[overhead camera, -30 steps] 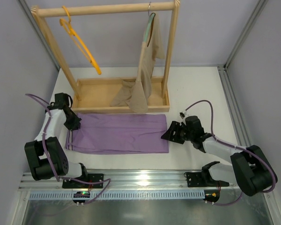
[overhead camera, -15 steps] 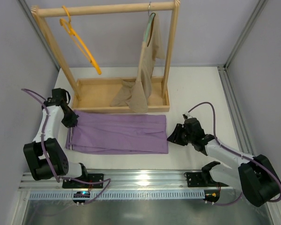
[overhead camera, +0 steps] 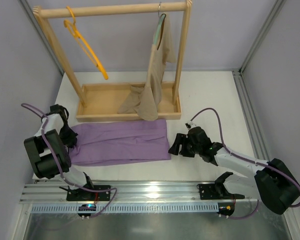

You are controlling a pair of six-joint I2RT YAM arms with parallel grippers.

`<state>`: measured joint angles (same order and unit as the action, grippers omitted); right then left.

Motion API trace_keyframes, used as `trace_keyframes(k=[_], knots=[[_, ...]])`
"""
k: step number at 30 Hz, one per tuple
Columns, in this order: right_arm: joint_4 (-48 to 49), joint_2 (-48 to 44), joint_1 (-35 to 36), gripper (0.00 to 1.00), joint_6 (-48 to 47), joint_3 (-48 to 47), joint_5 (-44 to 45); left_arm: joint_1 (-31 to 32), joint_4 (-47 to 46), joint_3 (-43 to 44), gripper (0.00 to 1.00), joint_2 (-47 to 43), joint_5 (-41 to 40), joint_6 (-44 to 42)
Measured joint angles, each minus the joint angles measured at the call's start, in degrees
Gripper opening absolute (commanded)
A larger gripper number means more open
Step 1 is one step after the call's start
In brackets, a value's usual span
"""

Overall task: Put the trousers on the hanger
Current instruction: Fold the trousers

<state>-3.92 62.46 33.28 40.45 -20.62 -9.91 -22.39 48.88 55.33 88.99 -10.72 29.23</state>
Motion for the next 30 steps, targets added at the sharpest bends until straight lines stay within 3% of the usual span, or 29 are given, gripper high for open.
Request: trace_keyframes(k=[2, 3, 7, 10, 11, 14, 15, 20, 25, 27, 28, 30], knots=[[1.09, 2.62, 1.86, 0.73, 0.00, -1.46, 0.04, -0.02, -0.02, 0.00, 0.39, 0.85, -0.39, -0.68], [1.75, 4.17, 2.71, 0.73, 0.00, -2.25, -0.07, -0.02, 0.13, 0.02, 0.56, 0.85, -1.03, -0.92], [4.50, 8.37, 3.78, 0.69, 0.15, -4.02, -0.13, -0.17, 0.55, 0.17, 0.66, 0.22, -3.74, -1.01], [6.60, 10.69, 3.91, 0.48, 0.33, -4.59, -0.26, -0.17, 0.70, 0.26, 0.68, -1.55, -5.35, -0.68], [6.99, 11.41, 3.91, 0.29, 0.28, -4.63, -0.26, -0.17, 0.68, 0.26, 0.69, -2.49, -5.81, -0.59], [6.05, 12.48, 3.96, 0.06, 0.66, -4.61, 0.20, -0.17, 0.66, 0.39, 0.69, -6.05, -6.23, -0.70], [5.35, 12.37, 3.98, 0.04, 0.87, -4.61, 0.68, -0.15, 0.68, 0.48, 0.70, -7.06, -6.12, -0.76], [-1.25, 7.04, 4.22, 0.04, 3.63, -4.35, 5.07, 1.84, -0.26, -0.07, 0.75, -11.87, -3.17, -1.31], [-9.57, -9.16, 4.24, 0.04, 9.51, 0.92, 10.14, 5.60, -0.83, -0.33, 0.74, -12.28, 2.58, -2.12], [-13.46, -16.48, 4.24, 0.23, 12.85, 3.91, 11.76, 6.60, -1.01, -0.33, 0.73, -11.23, 4.33, -2.47], [-15.61, -19.78, 4.26, 0.38, 14.32, 5.14, 12.48, 7.10, -1.16, -0.33, 0.73, -10.73, 5.27, -2.58], [-19.76, -26.36, 4.22, 0.45, 16.57, 7.41, 13.49, 7.78, -1.44, -0.33, 0.71, -10.40, 6.78, -2.67]])
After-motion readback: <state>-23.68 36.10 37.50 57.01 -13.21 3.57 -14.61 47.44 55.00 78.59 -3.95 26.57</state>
